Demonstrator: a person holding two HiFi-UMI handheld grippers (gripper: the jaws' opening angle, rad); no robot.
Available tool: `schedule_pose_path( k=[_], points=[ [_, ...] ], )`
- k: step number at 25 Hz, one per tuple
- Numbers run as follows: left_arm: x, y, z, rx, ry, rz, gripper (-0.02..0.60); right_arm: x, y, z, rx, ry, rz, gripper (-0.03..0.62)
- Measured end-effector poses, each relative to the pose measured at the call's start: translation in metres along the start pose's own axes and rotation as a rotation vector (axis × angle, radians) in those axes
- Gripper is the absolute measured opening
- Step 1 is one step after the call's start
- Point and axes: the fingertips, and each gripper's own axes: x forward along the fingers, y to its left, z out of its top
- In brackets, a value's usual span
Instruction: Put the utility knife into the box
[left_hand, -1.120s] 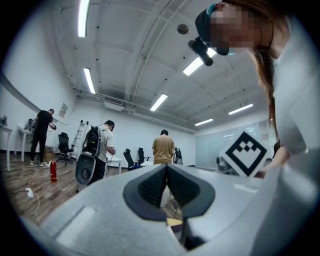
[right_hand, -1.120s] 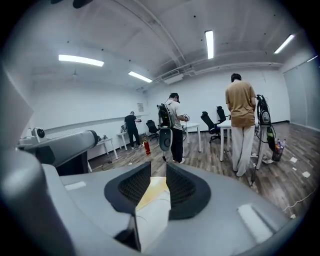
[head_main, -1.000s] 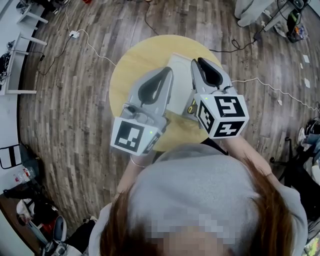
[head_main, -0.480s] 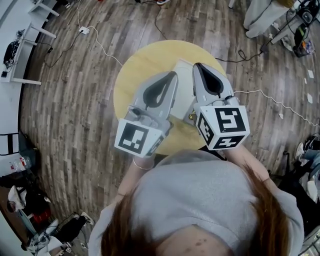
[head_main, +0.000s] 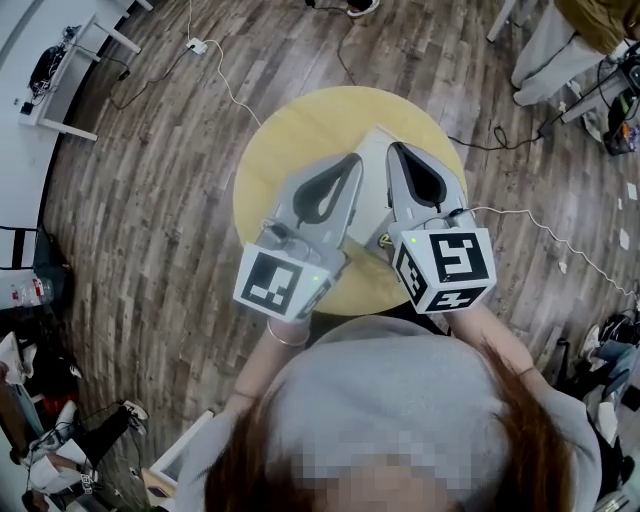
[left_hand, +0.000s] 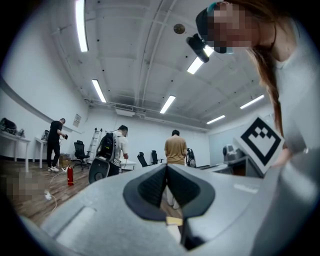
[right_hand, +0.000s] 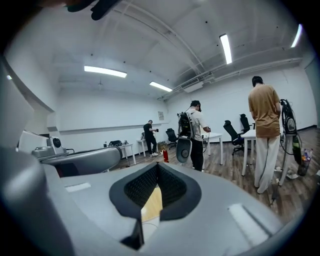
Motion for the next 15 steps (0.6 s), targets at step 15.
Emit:
schedule_pose_path(
  k=[15],
  points=[
    [-0.078,-0.047,0.025,0.055,-0.037,0.009,0.003,-0.079,0.062,0.008,-0.037,-0.099,0.036,0.003]
  ],
)
